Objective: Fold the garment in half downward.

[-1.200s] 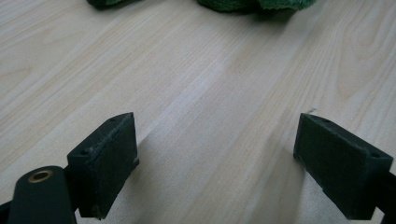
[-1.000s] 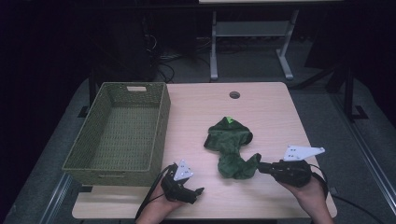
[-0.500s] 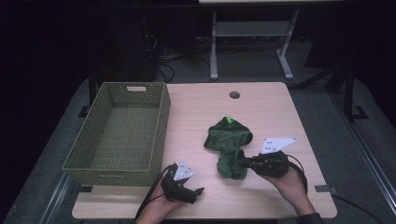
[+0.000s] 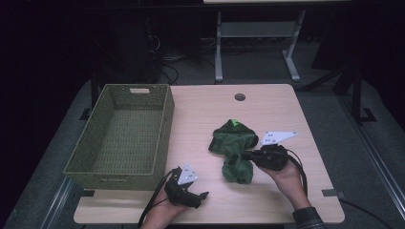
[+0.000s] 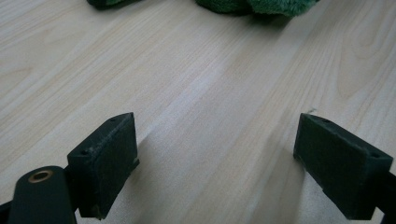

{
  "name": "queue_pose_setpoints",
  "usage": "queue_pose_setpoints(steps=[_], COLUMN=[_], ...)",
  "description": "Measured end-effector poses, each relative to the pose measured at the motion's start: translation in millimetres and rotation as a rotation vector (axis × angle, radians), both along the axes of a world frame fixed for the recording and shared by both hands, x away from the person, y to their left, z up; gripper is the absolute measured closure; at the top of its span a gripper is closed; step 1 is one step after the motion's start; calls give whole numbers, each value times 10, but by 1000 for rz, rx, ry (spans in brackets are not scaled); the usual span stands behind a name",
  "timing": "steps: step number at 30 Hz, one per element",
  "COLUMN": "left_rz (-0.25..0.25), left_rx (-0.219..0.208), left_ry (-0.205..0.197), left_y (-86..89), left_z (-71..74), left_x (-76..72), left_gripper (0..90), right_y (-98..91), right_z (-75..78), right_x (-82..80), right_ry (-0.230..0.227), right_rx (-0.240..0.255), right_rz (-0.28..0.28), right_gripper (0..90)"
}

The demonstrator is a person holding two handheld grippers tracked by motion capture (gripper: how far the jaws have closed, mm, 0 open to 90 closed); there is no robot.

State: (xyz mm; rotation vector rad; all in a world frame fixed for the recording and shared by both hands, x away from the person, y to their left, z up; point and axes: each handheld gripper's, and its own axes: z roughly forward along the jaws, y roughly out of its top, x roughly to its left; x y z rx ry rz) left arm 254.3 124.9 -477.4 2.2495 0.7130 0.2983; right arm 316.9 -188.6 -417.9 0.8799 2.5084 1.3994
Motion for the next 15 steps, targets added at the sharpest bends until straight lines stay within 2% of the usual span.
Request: queue_pose_setpoints(steps=[6, 12, 15], left_rz=[0, 0, 0], left_rx=[0, -1, -1], left_ry=[0, 0, -1], left_y=[0, -1, -3], left_z=[0, -1, -2], left_x=[0, -1, 1], left_gripper=[128, 128, 127], right_y=[242, 356, 381], right_z=[-278, -372, -397], right_x=[104, 121, 119], right_ry=[74, 117, 130], right_rx=[-89, -142, -148], right_rz=[50, 67, 62], right_gripper=[898, 900, 900])
